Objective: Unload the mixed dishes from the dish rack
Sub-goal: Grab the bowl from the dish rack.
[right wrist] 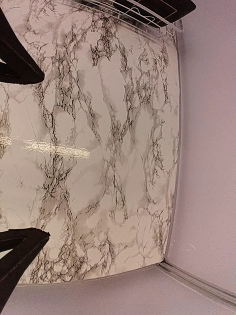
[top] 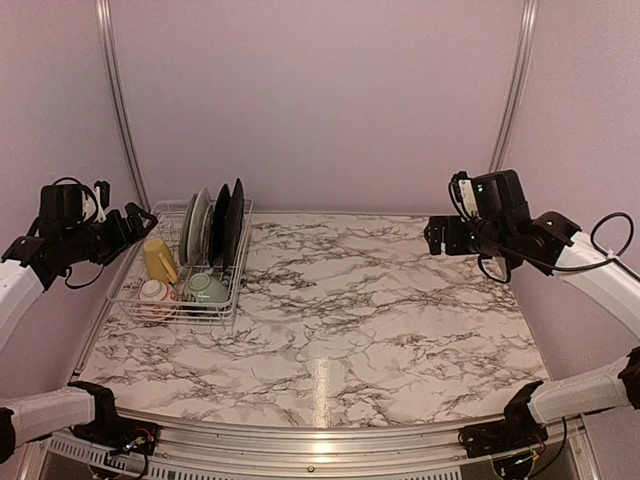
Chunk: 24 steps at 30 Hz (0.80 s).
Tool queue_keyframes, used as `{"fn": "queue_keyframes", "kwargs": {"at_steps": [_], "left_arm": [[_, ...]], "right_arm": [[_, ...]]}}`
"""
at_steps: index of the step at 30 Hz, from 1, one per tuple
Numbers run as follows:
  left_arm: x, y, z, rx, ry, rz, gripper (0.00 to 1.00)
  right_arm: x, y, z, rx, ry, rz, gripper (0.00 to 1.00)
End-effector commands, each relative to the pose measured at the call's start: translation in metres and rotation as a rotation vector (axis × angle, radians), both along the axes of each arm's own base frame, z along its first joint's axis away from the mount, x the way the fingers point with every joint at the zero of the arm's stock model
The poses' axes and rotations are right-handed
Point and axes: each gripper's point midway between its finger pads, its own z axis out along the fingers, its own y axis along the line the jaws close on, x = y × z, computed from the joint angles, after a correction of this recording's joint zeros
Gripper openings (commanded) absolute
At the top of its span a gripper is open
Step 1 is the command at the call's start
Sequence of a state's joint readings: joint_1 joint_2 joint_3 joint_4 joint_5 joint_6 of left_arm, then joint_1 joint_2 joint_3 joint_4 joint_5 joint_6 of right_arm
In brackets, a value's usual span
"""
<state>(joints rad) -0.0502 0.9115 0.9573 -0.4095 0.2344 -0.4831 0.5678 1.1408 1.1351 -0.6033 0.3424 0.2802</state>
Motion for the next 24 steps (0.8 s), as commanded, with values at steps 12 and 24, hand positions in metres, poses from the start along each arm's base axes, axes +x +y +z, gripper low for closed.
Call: {"fn": "queue_keyframes", "kwargs": {"at_steps": [12, 24], "left_arm": [[0.003, -0.048, -0.106, 0.363, 0.381, -0.183, 0.99], [0.038, -0.077, -0.147, 0.493, 0.504, -0.196, 0.99]], "right_arm": [[-0.014, 0.059, -0.02, 0.148, 0.087, 0.267, 0.98], [-0.037, 0.069, 0.004, 0.259, -0.006, 0.385, 0.99]]}}
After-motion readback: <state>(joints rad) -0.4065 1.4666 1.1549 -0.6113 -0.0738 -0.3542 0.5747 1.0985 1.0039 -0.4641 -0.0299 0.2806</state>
